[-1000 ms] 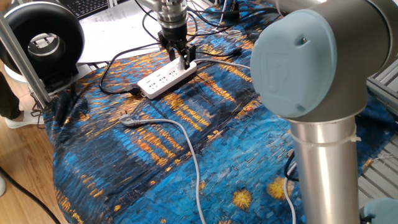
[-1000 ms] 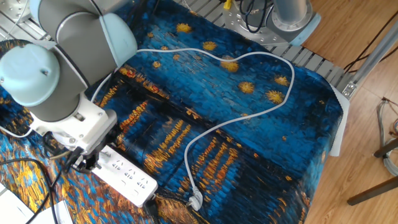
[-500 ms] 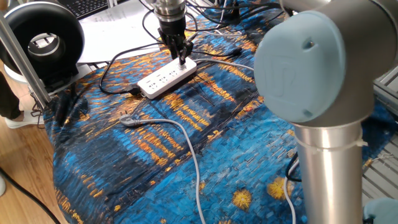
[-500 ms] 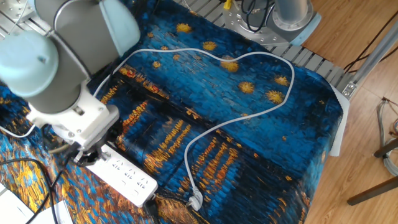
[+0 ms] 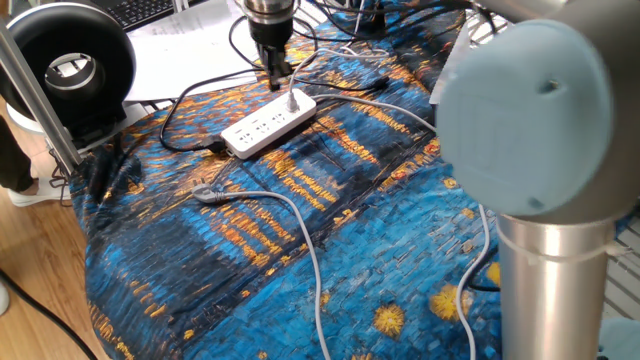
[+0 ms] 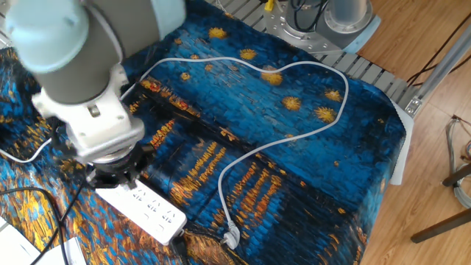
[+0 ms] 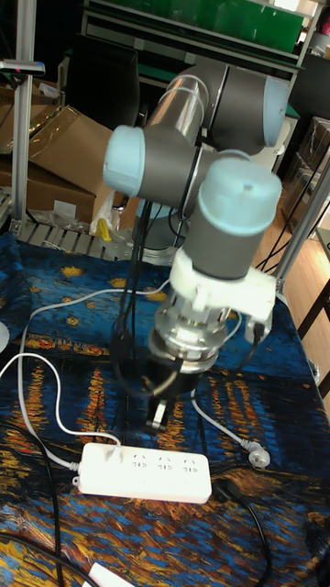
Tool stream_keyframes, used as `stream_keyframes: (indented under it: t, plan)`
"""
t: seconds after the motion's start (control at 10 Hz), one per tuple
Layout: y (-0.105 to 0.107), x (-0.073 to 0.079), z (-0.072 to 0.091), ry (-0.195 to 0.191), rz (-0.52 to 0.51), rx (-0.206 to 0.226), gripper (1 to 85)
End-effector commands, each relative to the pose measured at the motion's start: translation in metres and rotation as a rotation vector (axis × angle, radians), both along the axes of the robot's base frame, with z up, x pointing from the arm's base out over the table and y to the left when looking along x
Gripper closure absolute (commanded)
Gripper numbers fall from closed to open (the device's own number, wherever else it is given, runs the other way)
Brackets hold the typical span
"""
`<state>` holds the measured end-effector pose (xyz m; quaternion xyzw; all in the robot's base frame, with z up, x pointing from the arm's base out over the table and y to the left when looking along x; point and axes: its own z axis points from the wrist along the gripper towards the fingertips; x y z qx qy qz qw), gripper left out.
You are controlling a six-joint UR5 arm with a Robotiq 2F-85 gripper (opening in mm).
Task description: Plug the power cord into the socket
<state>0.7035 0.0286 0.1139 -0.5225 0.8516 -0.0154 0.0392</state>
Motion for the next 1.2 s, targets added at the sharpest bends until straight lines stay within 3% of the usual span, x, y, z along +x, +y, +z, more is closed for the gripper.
stream_keyframes:
  t: [0.0,0.1,0.2,0.3,0.5,0.7,0.8,0.9,1.0,1.1]
  plan:
    - [-0.001,0.036,0.018,-0.153,-0.653,0.072,84.3]
    - [0.000,0.041,0.016,-0.158,-0.751,0.104,84.3]
    - [0.014,0.034,0.010,-0.095,-0.846,0.172,84.3]
    - [0.022,0.038,0.007,-0.077,-0.867,0.231,84.3]
    - [0.018,0.041,-0.003,-0.085,-0.828,0.229,84.3]
    - [0.002,0.034,-0.013,-0.073,-0.834,0.182,84.3]
    - [0.003,0.038,-0.012,-0.086,-0.853,0.199,84.3]
    - [0.009,0.053,-0.008,-0.125,-0.899,0.248,84.3]
    - [0.003,0.060,-0.009,-0.153,-0.920,0.251,84.3]
    - [-0.010,0.057,-0.016,-0.158,-0.922,0.217,84.3]
